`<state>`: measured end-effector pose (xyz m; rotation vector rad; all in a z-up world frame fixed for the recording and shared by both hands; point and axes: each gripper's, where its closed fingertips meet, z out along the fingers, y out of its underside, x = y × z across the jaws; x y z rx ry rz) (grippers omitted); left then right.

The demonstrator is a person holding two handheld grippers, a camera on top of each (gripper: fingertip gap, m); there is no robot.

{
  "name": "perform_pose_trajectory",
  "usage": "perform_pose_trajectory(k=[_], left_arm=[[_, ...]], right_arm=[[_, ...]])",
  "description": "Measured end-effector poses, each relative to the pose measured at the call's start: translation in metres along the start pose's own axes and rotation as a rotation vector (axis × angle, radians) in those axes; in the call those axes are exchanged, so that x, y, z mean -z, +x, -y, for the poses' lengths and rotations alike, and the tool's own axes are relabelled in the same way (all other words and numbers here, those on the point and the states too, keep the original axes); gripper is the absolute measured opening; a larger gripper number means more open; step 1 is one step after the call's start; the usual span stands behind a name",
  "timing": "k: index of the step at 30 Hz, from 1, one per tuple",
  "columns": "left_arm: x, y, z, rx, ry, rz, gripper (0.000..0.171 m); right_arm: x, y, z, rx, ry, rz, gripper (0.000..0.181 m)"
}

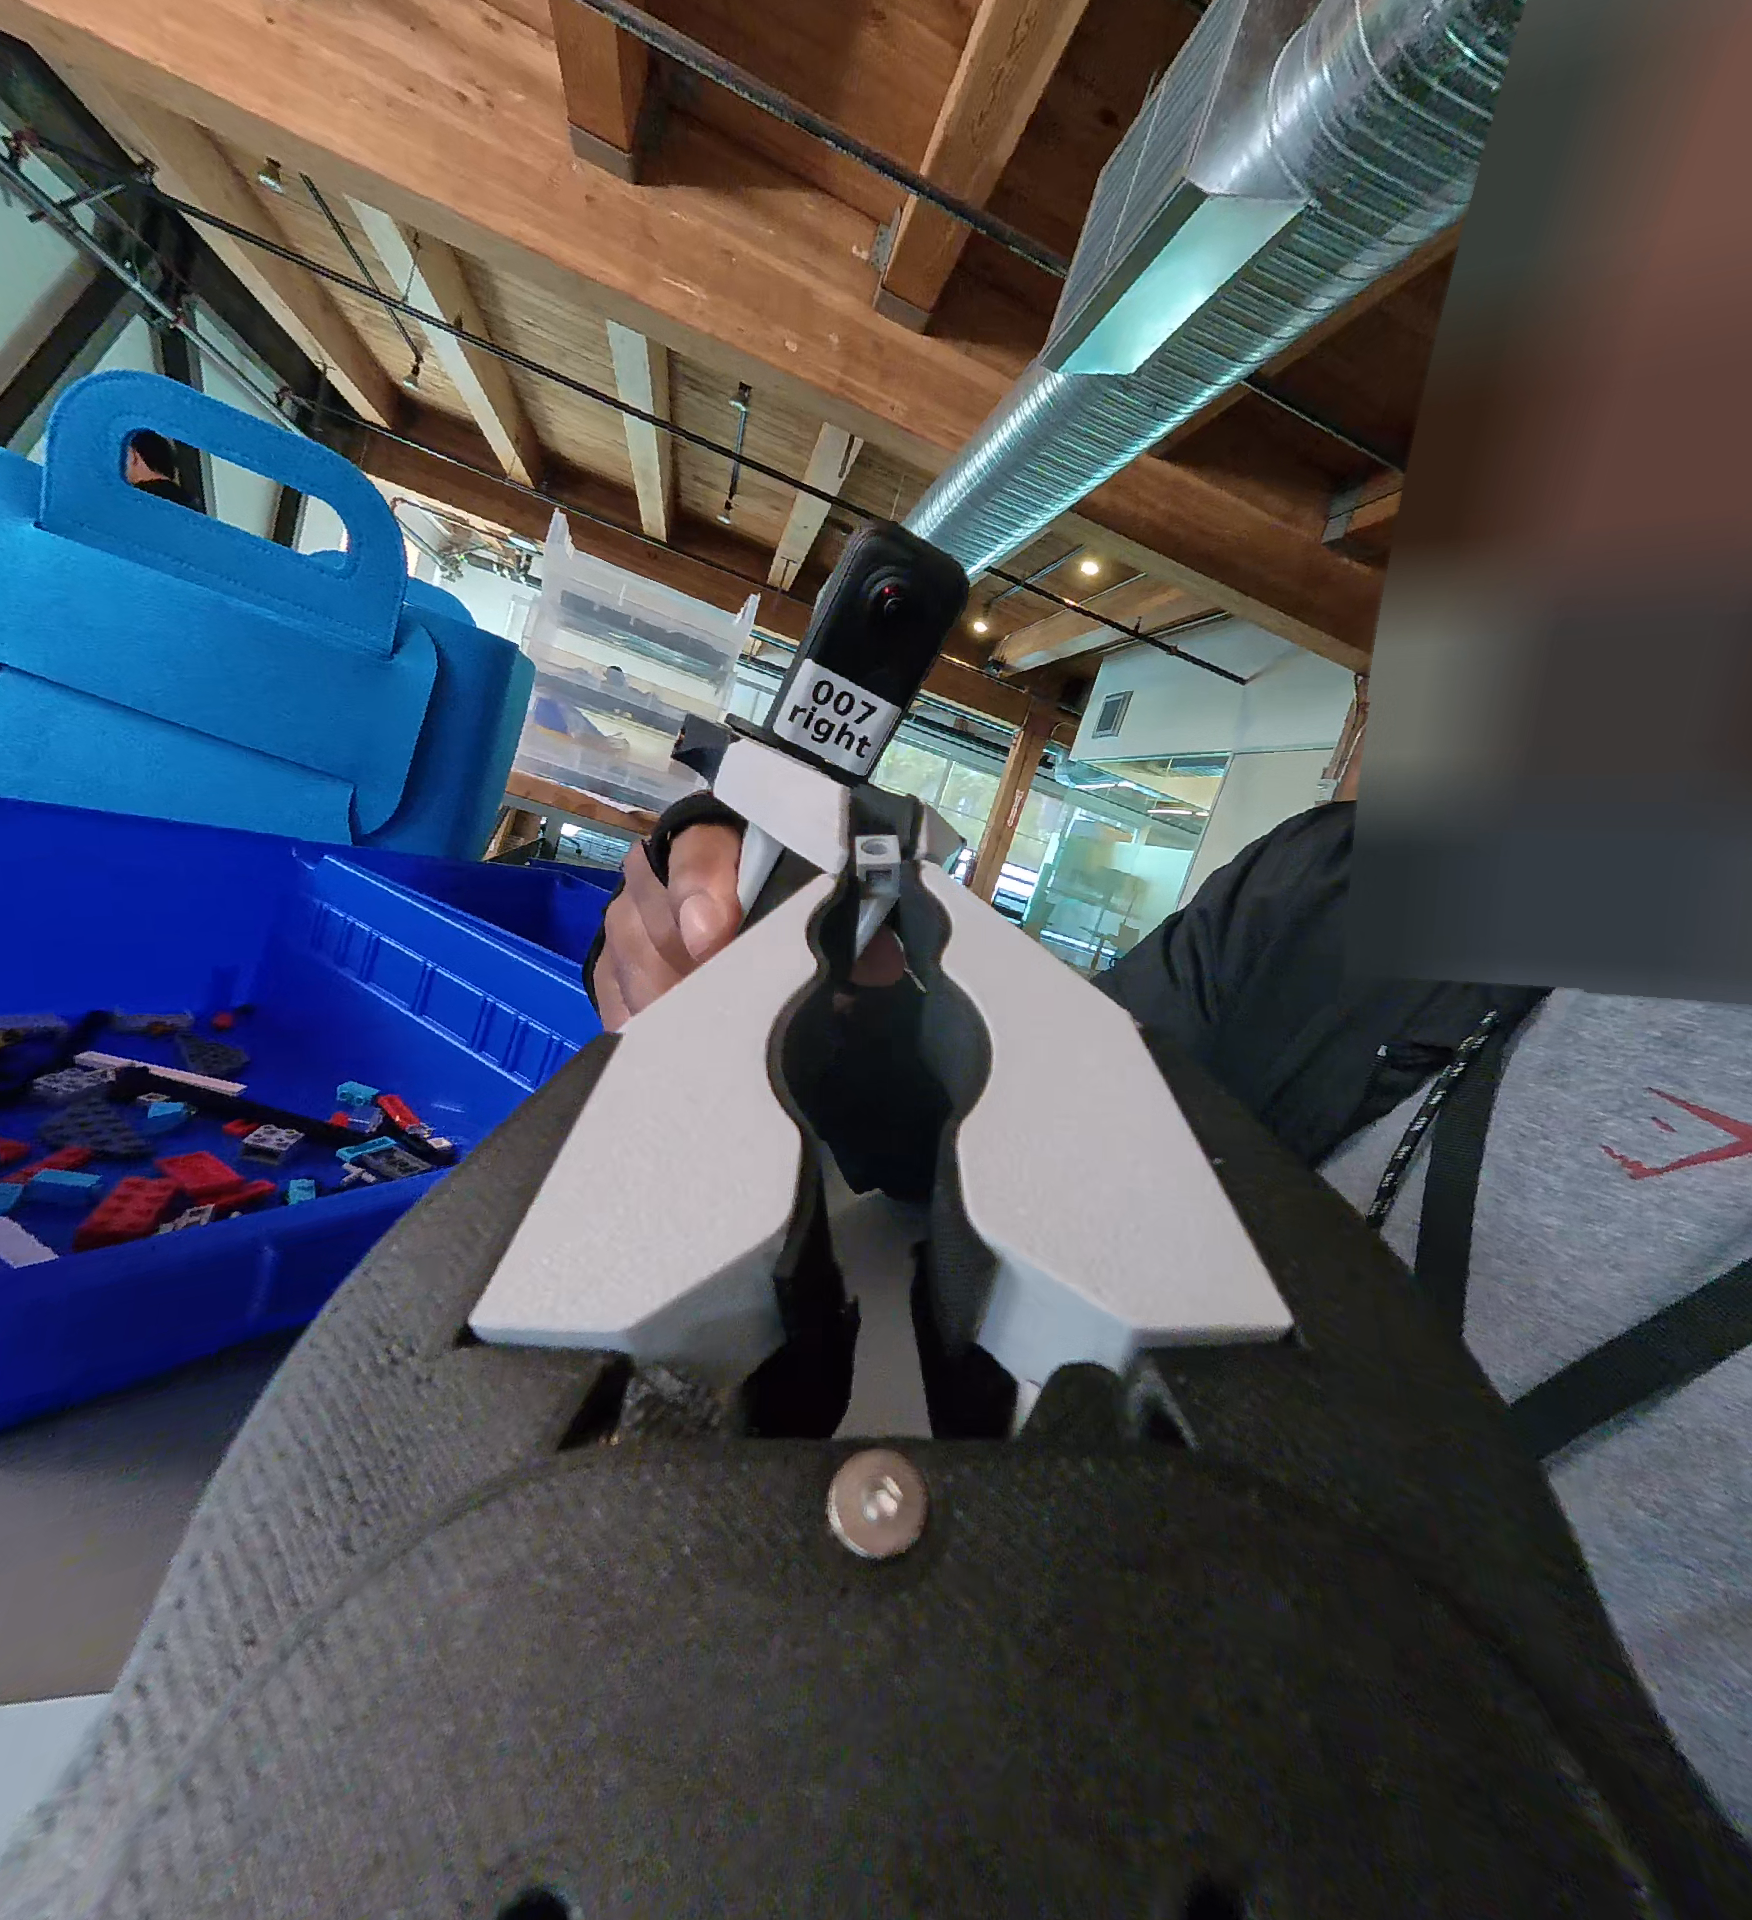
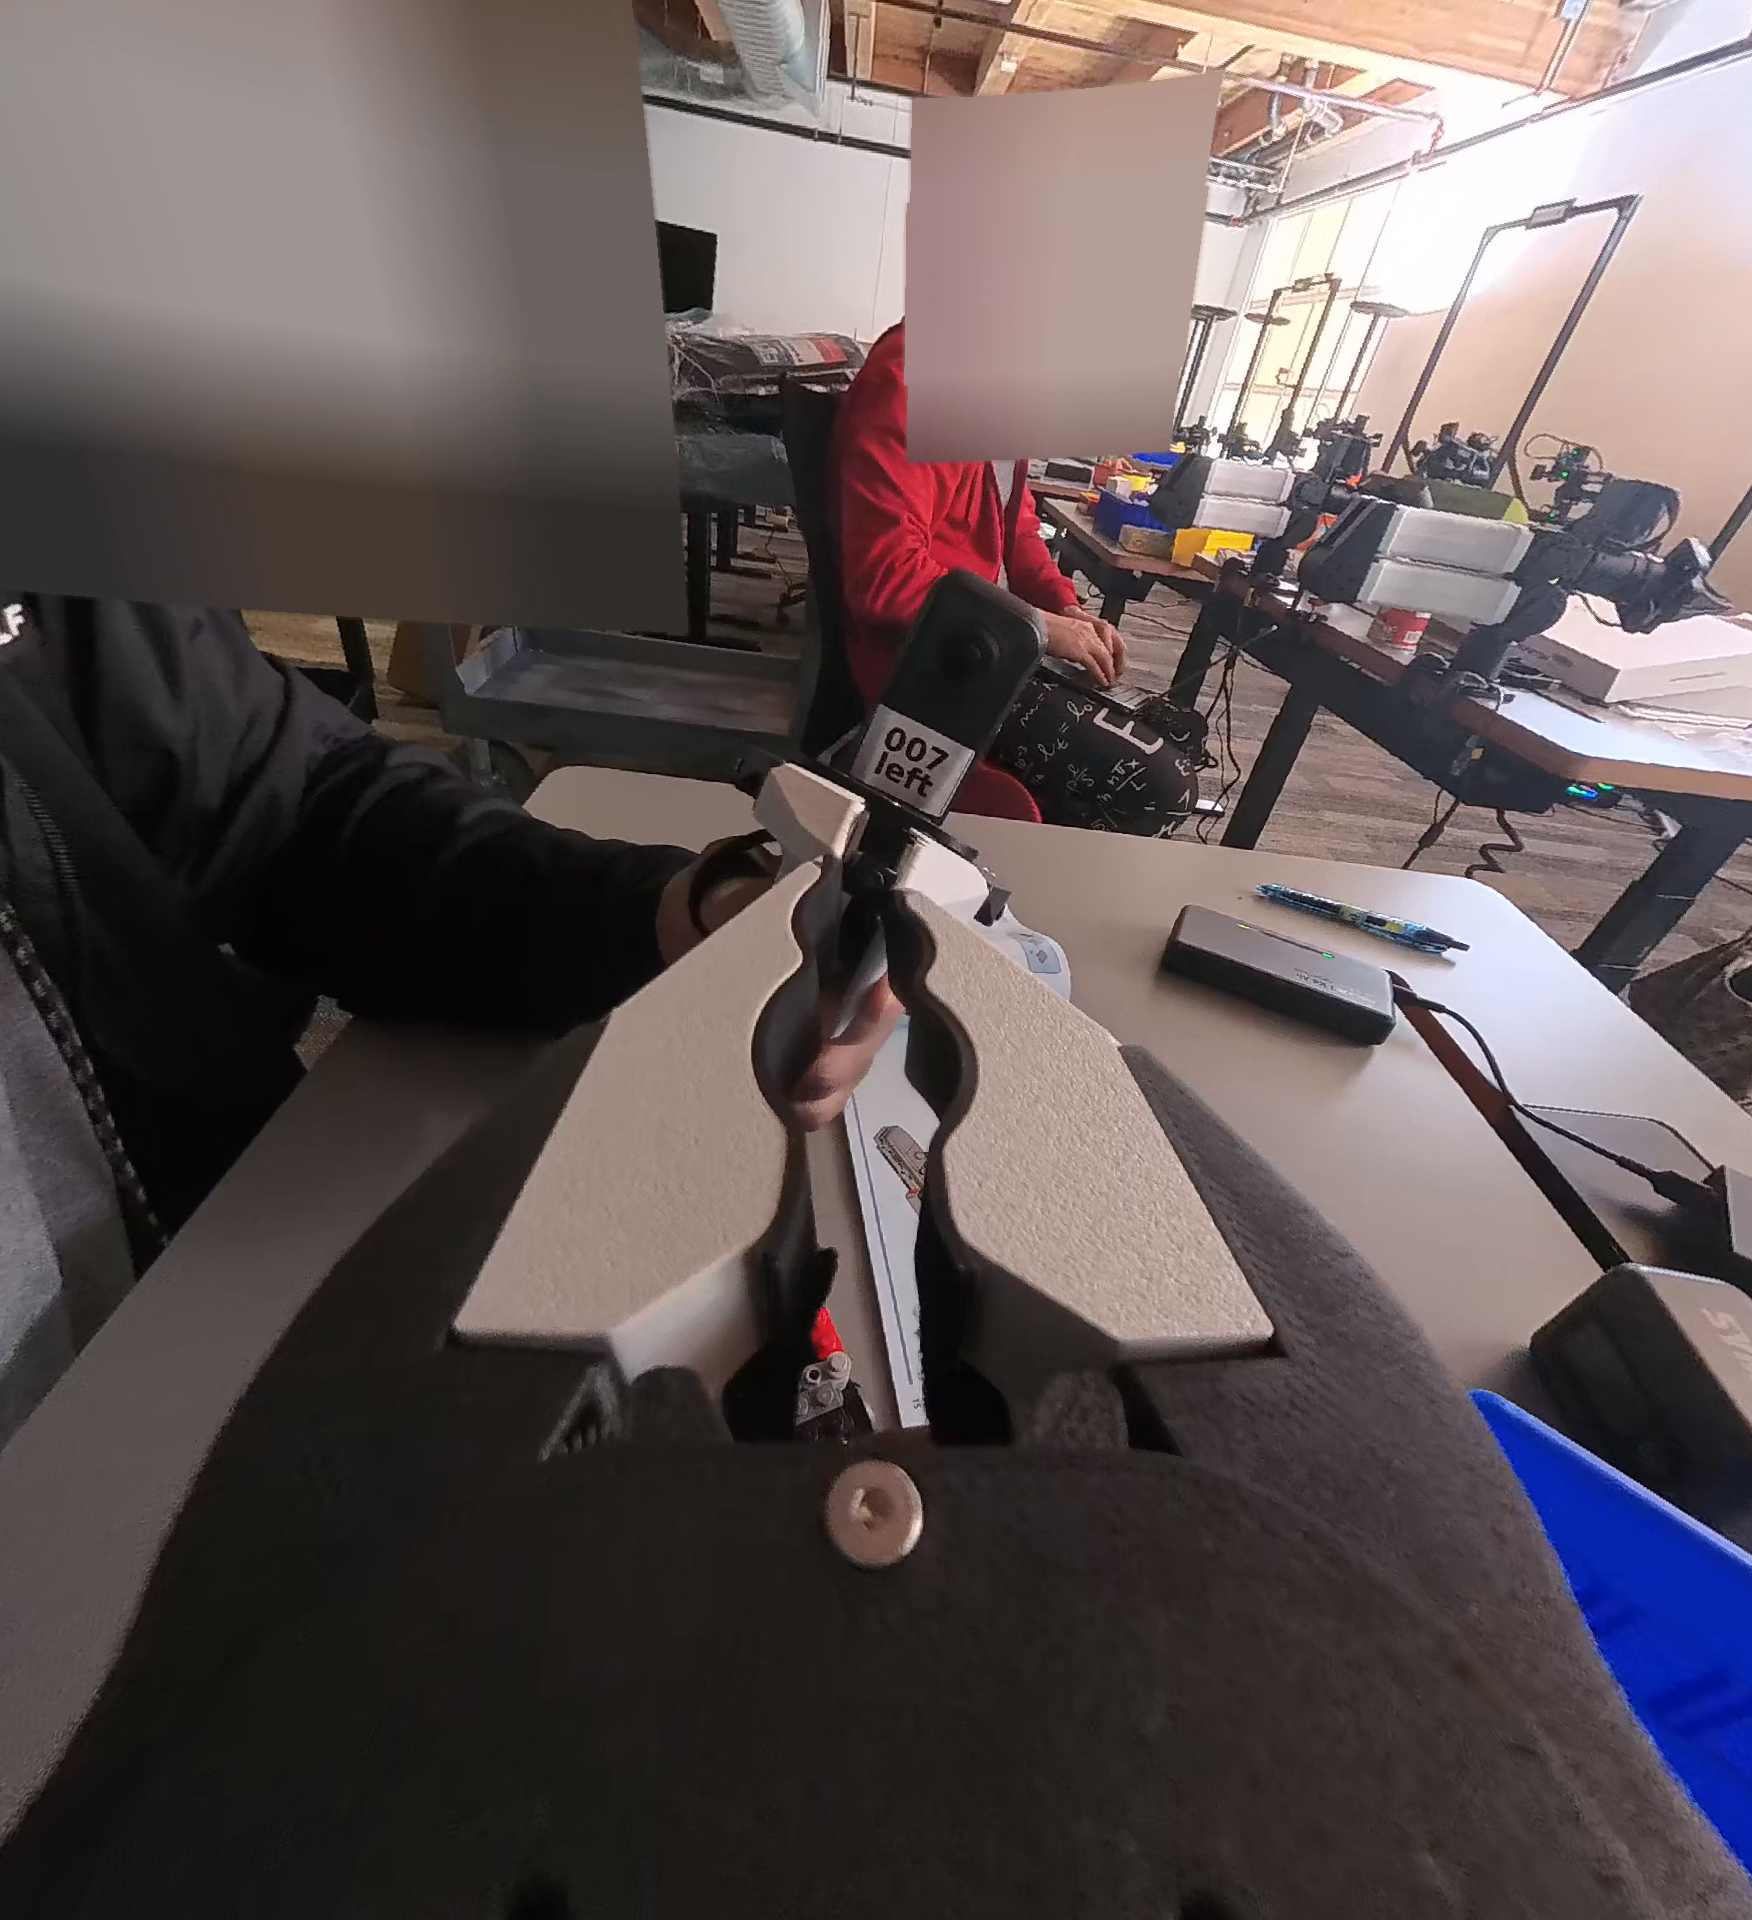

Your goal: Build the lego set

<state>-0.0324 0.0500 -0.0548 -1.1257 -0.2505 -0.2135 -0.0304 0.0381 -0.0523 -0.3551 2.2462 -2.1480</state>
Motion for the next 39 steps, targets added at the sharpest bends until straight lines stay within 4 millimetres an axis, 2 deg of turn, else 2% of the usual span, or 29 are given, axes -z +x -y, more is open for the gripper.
perform_pose_trajectory(k=[28, 33, 35, 39], left_arm=[[-0.002, 0.004, -0.007, 0.143, -0.006, -0.1, 0.008], [-0.002, 0.002, -0.005, 0.023, -0.028, -0.029, 0.008], [-0.002, 0.004, -0.003, -0.057, -0.044, -0.001, 0.008], [-0.002, 0.001, -0.003, -0.181, -0.09, 0.069, 0.008]], right_arm=[[0.001, -0.008, -0.004, 0.089, -0.024, 0.038, 0.008], [0.003, -0.004, -0.004, 0.07, -0.035, 0.023, 0.011], [0.005, -0.002, -0.003, 0.047, -0.029, 0.023, 0.018], [0.011, -0.003, 0.006, -0.011, 0.017, 0.061, 0.021]])
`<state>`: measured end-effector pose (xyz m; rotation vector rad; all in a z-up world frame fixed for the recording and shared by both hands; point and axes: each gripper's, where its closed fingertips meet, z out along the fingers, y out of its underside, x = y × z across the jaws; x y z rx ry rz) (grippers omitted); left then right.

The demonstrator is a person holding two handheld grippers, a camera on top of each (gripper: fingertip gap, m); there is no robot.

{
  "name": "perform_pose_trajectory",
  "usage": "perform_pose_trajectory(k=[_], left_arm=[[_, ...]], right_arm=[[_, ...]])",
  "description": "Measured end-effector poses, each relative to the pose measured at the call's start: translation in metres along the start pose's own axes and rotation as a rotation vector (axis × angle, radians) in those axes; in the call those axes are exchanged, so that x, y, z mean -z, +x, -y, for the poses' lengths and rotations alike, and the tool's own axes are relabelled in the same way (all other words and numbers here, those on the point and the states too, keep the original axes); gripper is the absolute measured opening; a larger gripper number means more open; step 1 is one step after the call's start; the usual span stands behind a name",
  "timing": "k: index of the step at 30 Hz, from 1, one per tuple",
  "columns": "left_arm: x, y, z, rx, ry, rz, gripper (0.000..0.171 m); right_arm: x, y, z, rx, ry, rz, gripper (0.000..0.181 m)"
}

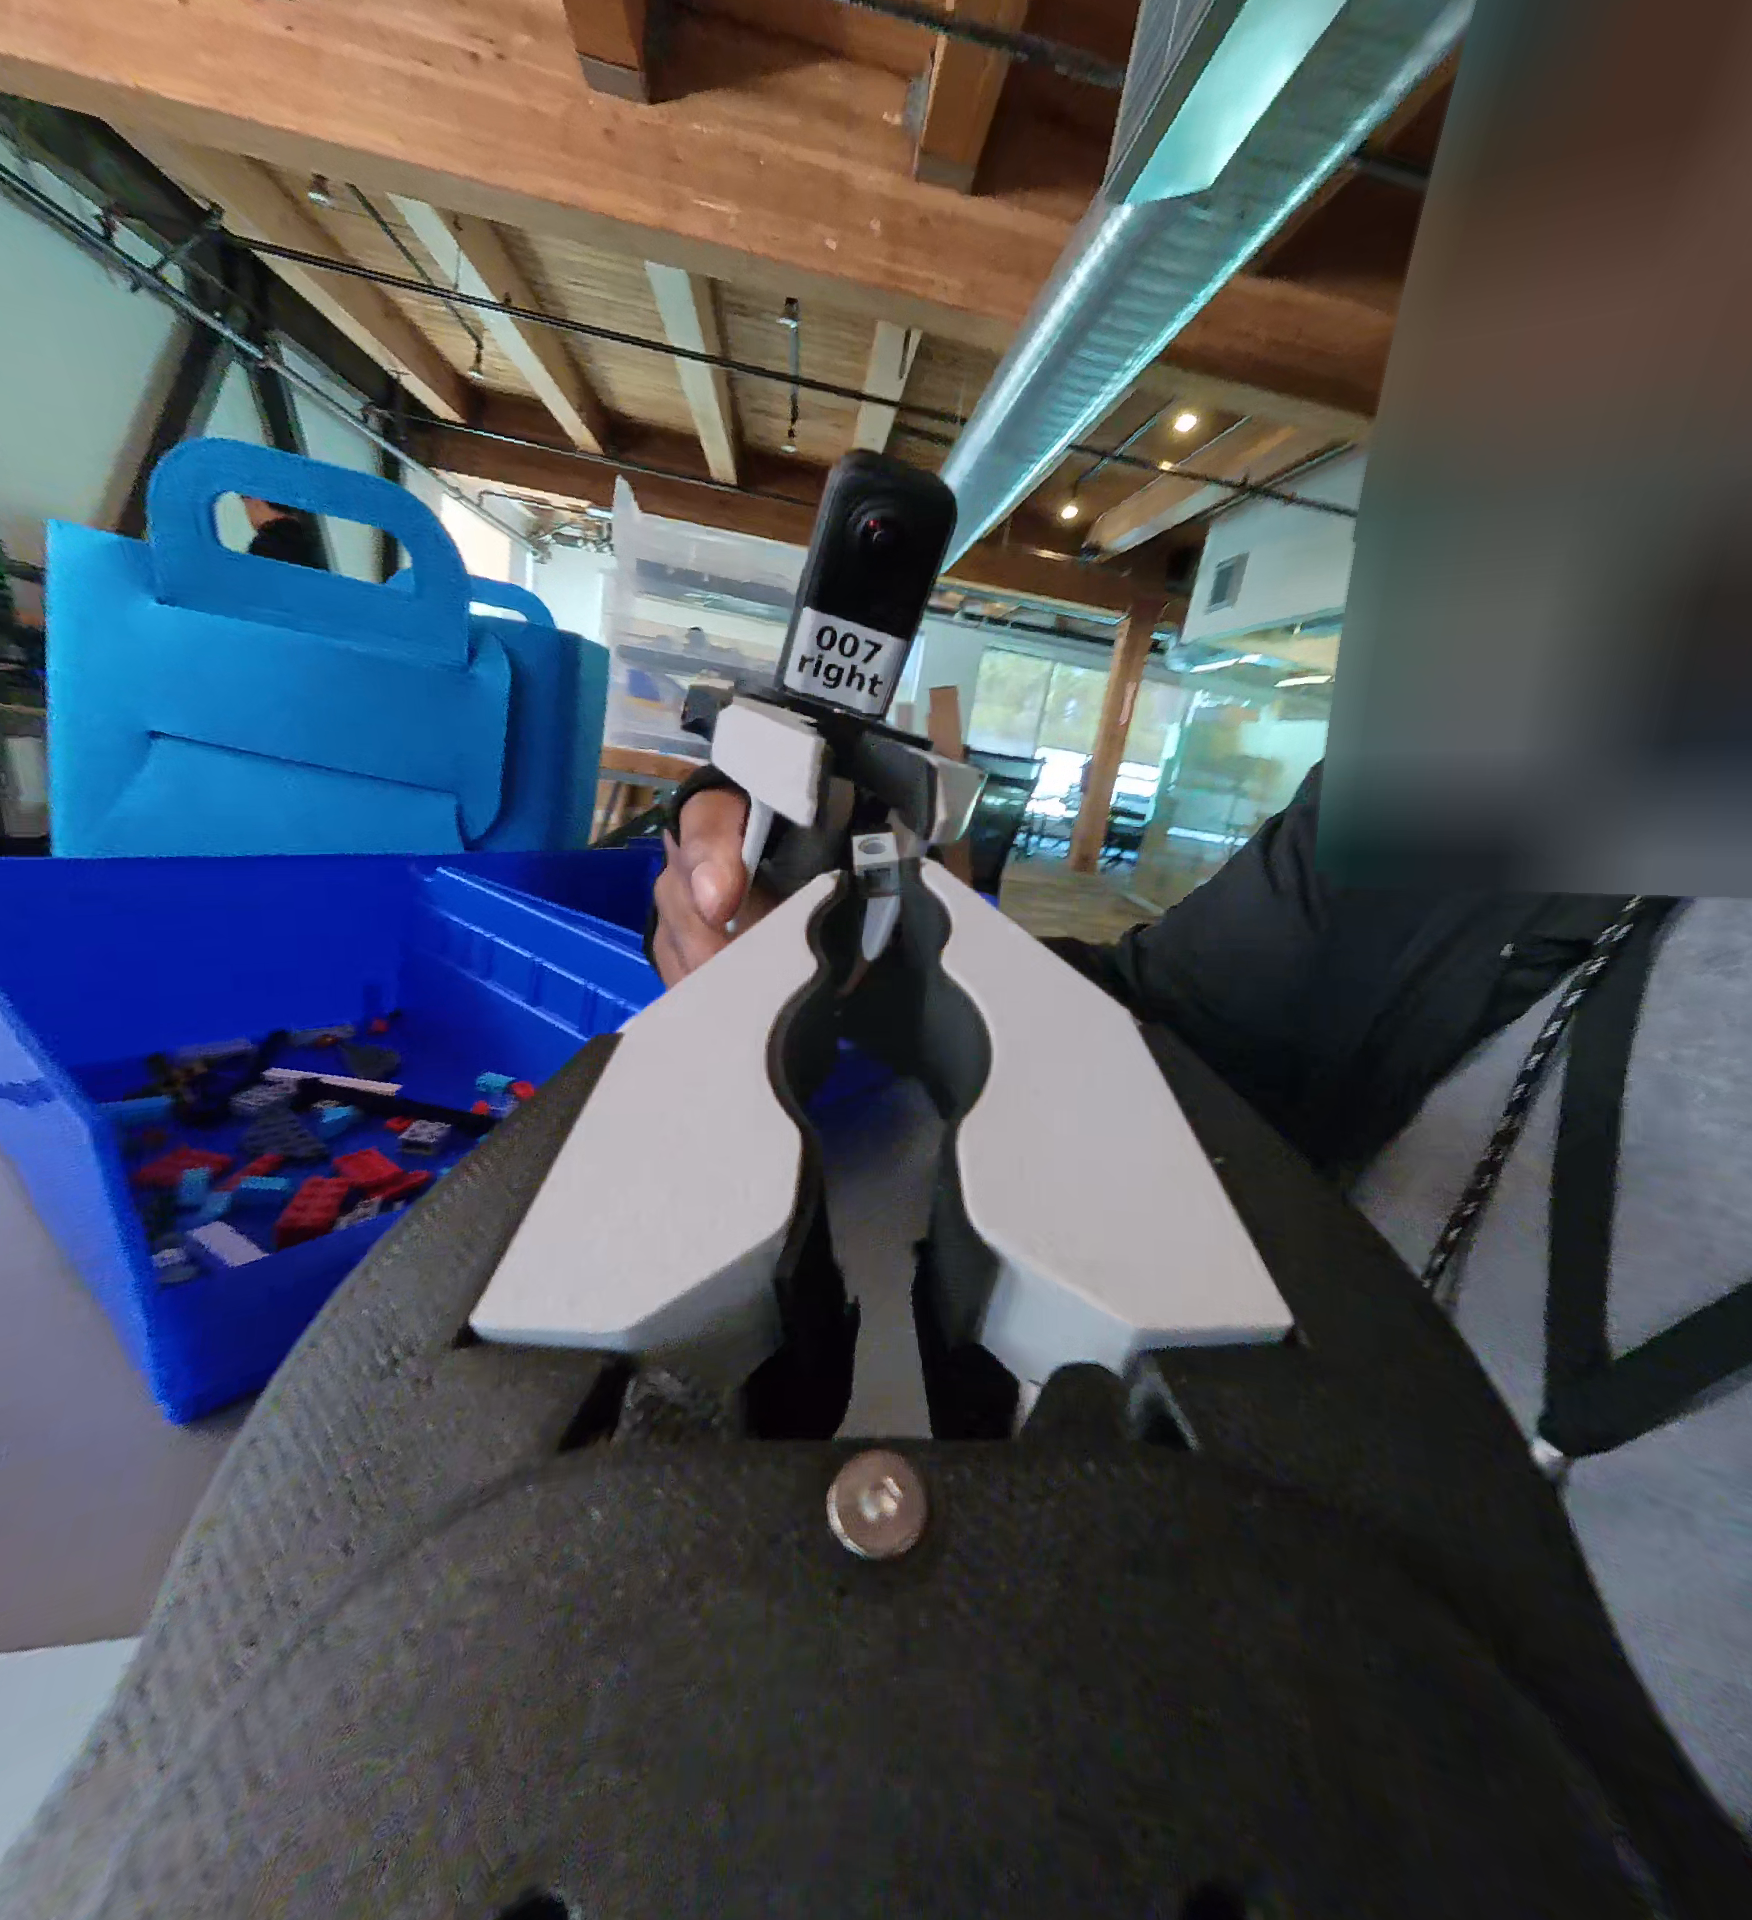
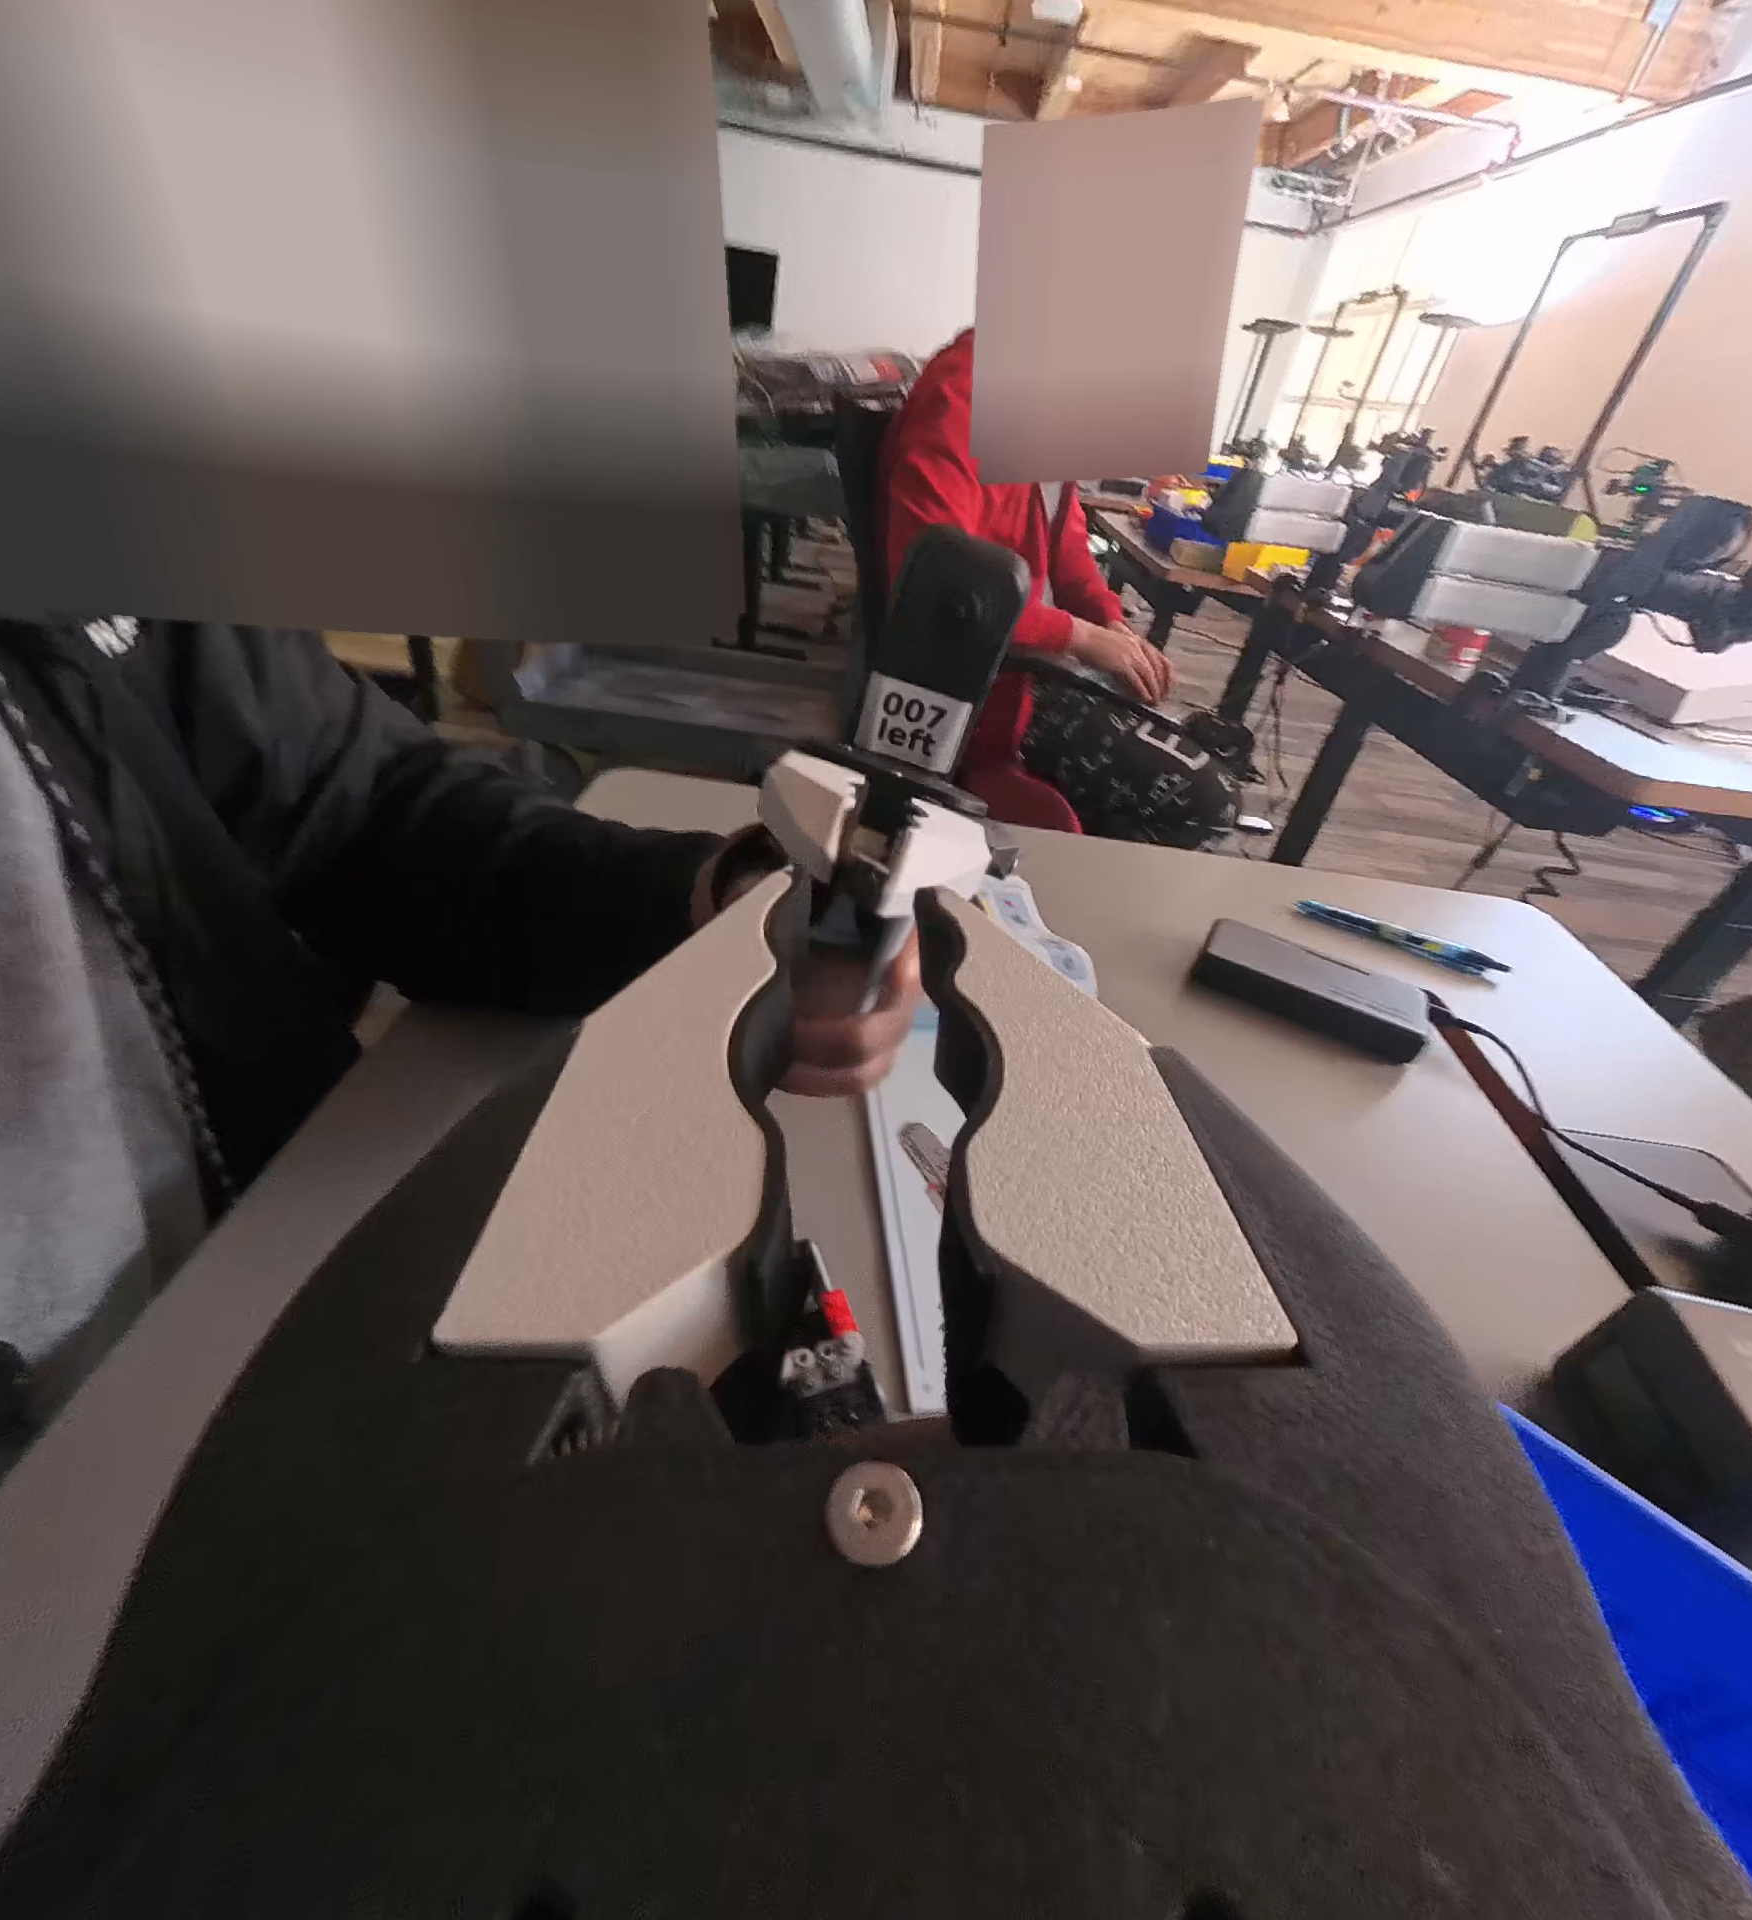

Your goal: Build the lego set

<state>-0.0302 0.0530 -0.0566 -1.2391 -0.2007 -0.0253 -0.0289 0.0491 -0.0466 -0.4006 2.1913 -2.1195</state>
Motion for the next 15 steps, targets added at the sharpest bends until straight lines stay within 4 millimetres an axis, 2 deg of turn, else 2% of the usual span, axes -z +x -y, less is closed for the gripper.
perform_pose_trajectory(k=[7, 11, 15], left_arm=[[-0.002, 0.002, -0.005, -0.086, -0.053, 0.024, 0.008], [-0.004, 0.004, -0.008, -0.104, -0.07, 0.022, 0.008], [-0.004, 0.004, -0.008, -0.091, -0.064, 0.015, 0.008]], right_arm=[[-0.003, -0.006, -0.006, -0.022, -0.041, 0.034, 0.02], [-0.005, -0.007, -0.009, -0.019, -0.056, 0.034, 0.01], [-0.005, -0.007, -0.009, -0.002, -0.056, 0.033, 0.009]])
